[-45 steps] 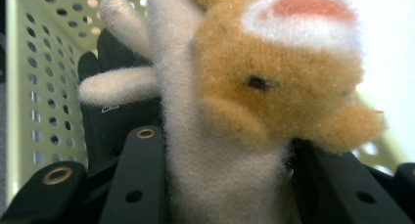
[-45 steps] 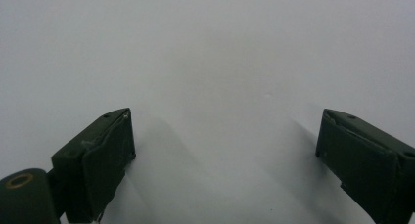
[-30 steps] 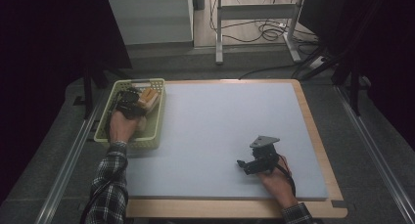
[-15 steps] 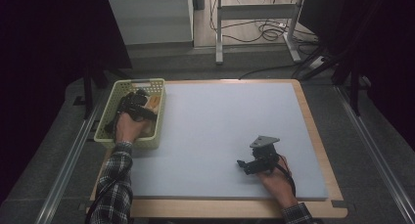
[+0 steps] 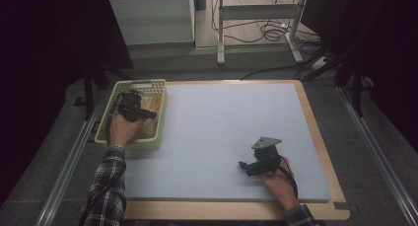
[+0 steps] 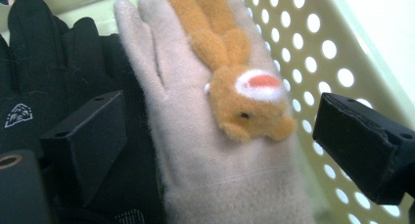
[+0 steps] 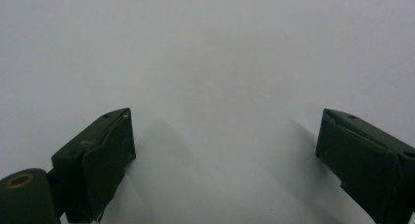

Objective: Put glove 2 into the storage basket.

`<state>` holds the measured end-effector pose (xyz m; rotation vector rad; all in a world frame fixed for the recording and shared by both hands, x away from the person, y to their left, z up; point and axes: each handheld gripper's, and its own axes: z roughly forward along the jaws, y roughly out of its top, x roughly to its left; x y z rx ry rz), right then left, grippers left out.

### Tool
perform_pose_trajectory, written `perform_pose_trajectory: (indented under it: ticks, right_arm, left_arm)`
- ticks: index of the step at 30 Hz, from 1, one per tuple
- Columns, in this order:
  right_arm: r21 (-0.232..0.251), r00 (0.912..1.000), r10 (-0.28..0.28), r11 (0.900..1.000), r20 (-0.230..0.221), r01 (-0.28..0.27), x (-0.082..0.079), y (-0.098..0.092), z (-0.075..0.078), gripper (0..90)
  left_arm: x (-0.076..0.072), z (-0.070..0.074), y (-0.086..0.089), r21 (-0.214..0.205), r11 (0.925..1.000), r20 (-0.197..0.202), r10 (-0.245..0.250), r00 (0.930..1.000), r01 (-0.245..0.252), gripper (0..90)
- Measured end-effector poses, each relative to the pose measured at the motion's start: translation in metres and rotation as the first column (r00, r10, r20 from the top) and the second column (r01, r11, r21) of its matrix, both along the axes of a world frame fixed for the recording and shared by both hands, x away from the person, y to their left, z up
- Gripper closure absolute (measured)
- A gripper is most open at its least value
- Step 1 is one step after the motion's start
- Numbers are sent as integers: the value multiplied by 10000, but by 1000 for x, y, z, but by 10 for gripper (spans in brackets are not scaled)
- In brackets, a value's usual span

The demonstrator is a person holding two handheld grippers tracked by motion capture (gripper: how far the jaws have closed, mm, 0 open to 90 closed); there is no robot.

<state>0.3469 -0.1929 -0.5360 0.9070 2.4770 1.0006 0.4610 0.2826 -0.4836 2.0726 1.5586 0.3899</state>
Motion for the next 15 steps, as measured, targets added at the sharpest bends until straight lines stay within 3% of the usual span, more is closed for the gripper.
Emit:
perform_pose_trajectory:
  ticks: [15]
  right_arm:
    - [0, 10000, -3, 10000, 1, 3, 0, 0, 0, 70]
  left_arm:
    - [-13, 9, 5, -235, 9993, 532, -295, 9982, 307, 49]
